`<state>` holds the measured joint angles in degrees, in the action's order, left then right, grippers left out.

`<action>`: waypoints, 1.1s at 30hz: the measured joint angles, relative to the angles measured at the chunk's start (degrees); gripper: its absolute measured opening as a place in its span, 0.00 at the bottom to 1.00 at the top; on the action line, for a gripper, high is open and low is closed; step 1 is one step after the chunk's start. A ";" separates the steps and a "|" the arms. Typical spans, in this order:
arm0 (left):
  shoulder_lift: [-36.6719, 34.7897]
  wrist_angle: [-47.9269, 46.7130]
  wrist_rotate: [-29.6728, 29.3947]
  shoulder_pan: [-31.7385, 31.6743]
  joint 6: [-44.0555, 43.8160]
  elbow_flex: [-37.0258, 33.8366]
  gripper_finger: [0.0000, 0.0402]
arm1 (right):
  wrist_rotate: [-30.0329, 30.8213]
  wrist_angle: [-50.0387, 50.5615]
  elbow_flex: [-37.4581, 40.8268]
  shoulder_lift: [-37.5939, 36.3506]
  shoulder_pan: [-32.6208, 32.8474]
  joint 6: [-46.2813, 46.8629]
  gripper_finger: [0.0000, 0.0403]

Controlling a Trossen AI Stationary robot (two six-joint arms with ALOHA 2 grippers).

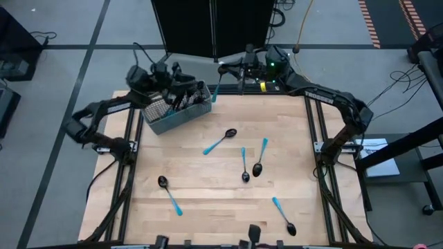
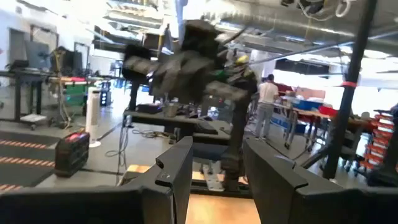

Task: Sort silverware
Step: Put the blue spoon in the silverware rack

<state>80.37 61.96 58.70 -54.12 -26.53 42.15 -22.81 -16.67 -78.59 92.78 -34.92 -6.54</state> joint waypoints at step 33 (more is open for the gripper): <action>-47.34 -20.23 -18.26 5.58 12.20 -34.36 0.34 | 12.52 -16.55 0.02 17.72 0.33 1.80 0.00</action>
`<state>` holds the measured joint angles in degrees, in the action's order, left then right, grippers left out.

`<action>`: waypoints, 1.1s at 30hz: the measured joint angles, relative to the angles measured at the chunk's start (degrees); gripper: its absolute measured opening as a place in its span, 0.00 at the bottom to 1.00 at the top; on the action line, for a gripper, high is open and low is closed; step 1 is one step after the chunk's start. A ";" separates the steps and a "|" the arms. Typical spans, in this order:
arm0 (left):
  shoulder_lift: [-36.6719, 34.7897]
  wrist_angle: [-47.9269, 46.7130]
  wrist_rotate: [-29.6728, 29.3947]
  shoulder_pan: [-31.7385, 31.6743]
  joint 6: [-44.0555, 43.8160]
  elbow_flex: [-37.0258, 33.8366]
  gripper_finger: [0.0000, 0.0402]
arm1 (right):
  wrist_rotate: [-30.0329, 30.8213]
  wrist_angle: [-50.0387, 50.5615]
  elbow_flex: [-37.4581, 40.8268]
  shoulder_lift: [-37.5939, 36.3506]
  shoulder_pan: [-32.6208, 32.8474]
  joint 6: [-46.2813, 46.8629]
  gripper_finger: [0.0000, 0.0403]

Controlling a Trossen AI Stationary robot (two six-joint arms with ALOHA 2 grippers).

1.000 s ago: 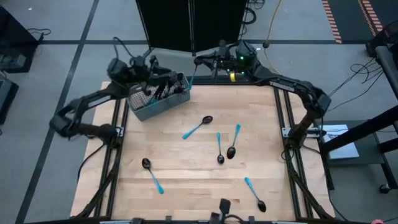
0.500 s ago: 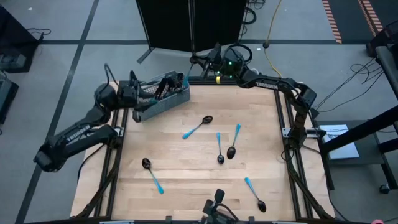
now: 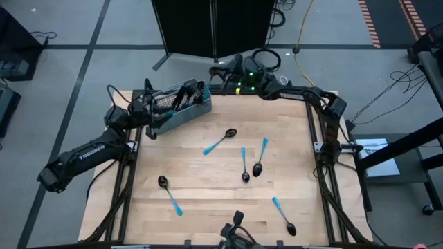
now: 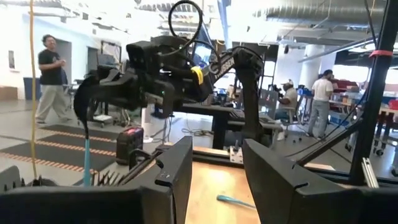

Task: Sort silverware
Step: Put the blue spoon in the silverware rack

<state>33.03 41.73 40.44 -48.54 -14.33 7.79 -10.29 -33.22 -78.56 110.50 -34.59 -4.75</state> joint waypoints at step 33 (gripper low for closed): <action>0.05 -1.84 -0.19 1.43 -0.39 0.00 0.34 | 3.18 7.78 0.02 -0.91 4.33 -3.39 0.35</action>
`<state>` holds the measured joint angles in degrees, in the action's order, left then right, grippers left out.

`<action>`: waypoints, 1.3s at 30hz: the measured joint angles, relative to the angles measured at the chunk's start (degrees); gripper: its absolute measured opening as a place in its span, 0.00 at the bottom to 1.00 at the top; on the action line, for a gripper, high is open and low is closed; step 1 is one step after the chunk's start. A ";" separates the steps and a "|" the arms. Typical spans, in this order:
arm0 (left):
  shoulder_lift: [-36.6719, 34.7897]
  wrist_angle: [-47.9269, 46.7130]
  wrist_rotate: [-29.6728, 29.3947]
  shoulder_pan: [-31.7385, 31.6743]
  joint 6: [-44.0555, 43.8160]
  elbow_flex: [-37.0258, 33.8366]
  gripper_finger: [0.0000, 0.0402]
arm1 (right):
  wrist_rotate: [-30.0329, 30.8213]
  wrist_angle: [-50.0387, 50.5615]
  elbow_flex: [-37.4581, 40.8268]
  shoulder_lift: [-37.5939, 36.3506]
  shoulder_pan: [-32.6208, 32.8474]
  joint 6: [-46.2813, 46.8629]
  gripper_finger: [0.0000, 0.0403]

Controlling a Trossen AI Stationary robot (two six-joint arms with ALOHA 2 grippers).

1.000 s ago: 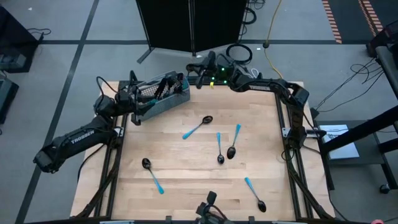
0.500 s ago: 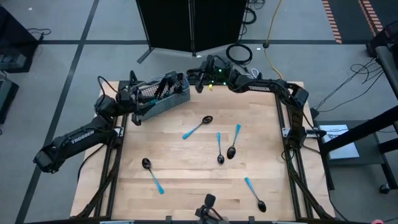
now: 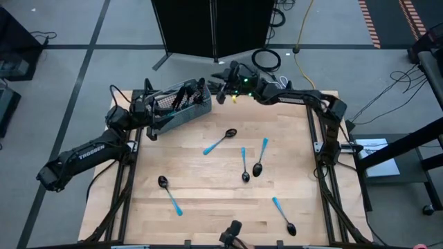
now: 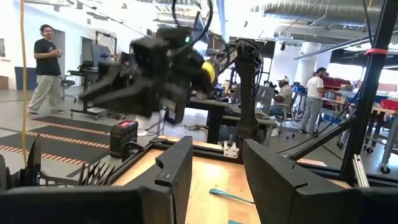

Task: Sort silverware
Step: Put the blue spoon in the silverware rack

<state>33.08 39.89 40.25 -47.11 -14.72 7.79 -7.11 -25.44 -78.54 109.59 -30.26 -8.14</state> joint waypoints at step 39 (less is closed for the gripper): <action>0.00 2.88 17.68 4.32 -1.84 0.02 0.34 | -0.22 55.45 -0.02 -13.50 50.18 62.66 0.39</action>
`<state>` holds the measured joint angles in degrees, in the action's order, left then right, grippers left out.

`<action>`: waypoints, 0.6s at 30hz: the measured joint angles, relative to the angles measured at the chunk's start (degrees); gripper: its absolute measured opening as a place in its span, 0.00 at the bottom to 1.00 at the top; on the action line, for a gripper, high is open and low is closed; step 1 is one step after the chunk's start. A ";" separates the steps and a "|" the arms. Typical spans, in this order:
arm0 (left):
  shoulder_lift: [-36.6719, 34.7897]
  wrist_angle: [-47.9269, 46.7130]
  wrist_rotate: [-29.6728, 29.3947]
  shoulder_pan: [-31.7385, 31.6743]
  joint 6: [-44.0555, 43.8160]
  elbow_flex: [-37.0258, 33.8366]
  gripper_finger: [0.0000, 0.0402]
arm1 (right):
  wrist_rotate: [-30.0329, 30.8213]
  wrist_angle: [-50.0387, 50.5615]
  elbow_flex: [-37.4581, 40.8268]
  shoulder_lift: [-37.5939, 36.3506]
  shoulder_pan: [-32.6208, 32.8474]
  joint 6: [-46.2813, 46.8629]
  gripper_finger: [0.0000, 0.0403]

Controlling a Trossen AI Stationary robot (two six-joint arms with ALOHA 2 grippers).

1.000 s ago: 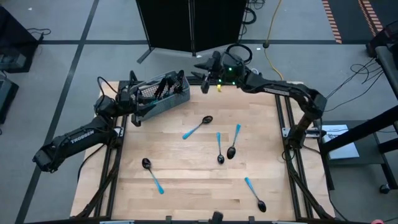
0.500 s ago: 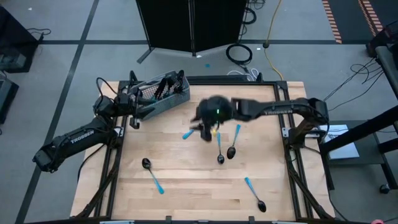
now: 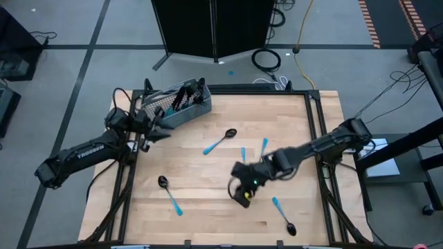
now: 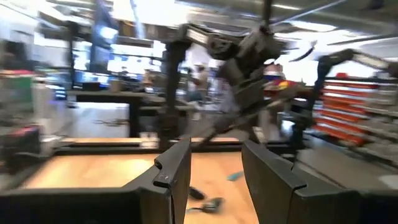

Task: Sort silverware
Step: Put the blue spoon in the silverware rack

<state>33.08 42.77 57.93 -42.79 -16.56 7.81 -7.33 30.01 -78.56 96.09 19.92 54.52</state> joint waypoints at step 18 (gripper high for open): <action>0.02 -5.02 -0.96 15.69 1.49 0.00 0.34 | -9.21 25.94 0.02 8.66 16.90 42.36 0.39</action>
<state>33.10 37.75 56.97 -27.10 -15.06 7.81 -16.55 55.94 -78.54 104.76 36.82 96.88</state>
